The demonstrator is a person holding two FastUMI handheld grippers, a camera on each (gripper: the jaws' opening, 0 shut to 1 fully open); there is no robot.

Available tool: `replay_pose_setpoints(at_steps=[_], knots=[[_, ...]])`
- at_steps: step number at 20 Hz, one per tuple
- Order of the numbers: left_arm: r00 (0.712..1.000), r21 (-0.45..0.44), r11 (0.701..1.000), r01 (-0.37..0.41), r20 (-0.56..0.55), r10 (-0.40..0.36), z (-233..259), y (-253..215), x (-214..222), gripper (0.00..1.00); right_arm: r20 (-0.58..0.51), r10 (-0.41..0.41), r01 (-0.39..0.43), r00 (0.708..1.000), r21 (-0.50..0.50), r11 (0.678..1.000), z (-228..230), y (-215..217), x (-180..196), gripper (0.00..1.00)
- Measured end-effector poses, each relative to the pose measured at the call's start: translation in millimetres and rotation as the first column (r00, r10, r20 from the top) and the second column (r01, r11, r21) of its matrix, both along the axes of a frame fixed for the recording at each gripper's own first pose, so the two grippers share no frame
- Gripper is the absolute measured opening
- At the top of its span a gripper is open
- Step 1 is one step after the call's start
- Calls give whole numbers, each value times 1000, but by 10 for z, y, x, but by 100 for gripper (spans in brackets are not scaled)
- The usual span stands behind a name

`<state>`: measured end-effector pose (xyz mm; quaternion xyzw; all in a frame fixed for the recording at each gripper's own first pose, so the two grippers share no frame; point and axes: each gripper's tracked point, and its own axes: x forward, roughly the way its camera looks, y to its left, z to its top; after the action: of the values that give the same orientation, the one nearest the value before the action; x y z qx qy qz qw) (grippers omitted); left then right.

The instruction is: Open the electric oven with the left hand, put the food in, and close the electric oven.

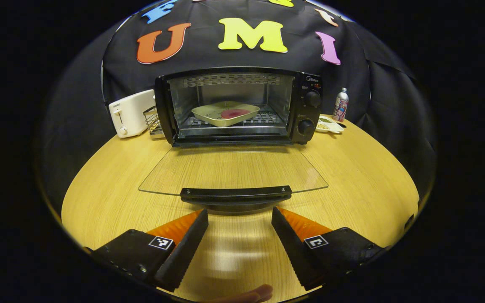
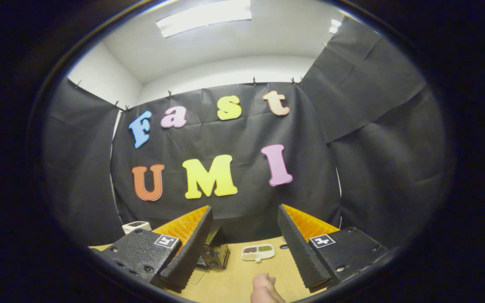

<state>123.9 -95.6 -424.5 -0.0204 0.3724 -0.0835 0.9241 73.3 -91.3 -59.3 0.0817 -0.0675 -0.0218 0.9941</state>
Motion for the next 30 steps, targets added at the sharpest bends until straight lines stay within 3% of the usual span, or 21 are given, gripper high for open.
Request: replay_pose_setpoints(at_steps=[3, 11, 20, 24, 25, 30], knots=[[1000, 12, 1000, -5, -22, 5, -42, -16, 62, 97, -17, 2, -2, 1000, -1, 1000, -62, -32, -25, 95], [996, -56, 998, -7, -86, 2, -46, -55, 51, 98, -66, 10, -11, 998, -18, 1000, -216, -3, -155, 95], [995, -53, 997, -49, -92, 44, 52, 48, 100, 96, -136, -12, 7, 991, -39, 999, -379, 27, -620, 98], [997, -65, 996, -64, -42, 62, 226, 38, 134, 96, -143, -42, 35, 989, -51, 998, -359, -73, -752, 95], [998, -68, 996, -65, -28, 63, 270, 50, 159, 96, -142, -41, 34, 989, -50, 998, -354, -67, -782, 98], [998, -71, 996, -61, 17, 62, 533, 72, 272, 96, -148, 3, -10, 989, -47, 999, -361, 47, -820, 98]])
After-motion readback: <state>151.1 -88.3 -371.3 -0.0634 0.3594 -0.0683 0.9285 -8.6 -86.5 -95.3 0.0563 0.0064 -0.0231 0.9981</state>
